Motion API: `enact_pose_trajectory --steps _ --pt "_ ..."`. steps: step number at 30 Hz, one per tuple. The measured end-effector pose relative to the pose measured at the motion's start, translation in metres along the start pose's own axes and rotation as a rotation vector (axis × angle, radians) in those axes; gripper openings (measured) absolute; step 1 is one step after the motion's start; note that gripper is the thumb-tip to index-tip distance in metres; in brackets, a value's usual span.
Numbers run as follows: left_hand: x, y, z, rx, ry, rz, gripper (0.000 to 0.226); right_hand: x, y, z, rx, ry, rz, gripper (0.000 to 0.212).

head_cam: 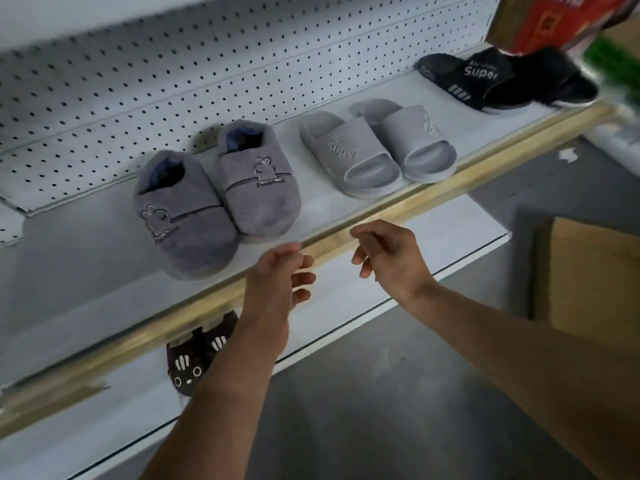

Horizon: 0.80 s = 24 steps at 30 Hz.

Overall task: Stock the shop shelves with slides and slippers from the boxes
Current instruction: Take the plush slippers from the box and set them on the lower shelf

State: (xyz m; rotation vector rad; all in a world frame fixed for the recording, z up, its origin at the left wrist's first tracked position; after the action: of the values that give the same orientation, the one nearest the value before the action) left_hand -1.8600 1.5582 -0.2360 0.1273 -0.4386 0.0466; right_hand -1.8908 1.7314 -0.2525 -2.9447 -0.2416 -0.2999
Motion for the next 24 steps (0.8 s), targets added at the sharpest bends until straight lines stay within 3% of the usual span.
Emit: enact_pose_trajectory --steps 12,24 --pt "0.035 0.203 -0.13 -0.145 -0.262 -0.261 0.007 0.138 -0.181 0.146 -0.11 0.406 0.098 0.024" --pt "0.136 0.419 -0.333 -0.233 -0.54 -0.466 0.016 0.379 -0.402 0.342 -0.276 0.762 0.485 0.025"
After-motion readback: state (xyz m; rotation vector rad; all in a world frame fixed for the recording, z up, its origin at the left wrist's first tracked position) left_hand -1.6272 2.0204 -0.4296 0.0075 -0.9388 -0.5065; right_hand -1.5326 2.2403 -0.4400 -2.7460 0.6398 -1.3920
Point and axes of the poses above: each hand's wrist, its own x-axis away from the middle knuckle, its own y-axis out of the palm, z = x × y, the point moved 4 cm from there along -x, towards the middle knuckle, and after that the axes turned 12 degrees about -z, right-handed, at the moved point
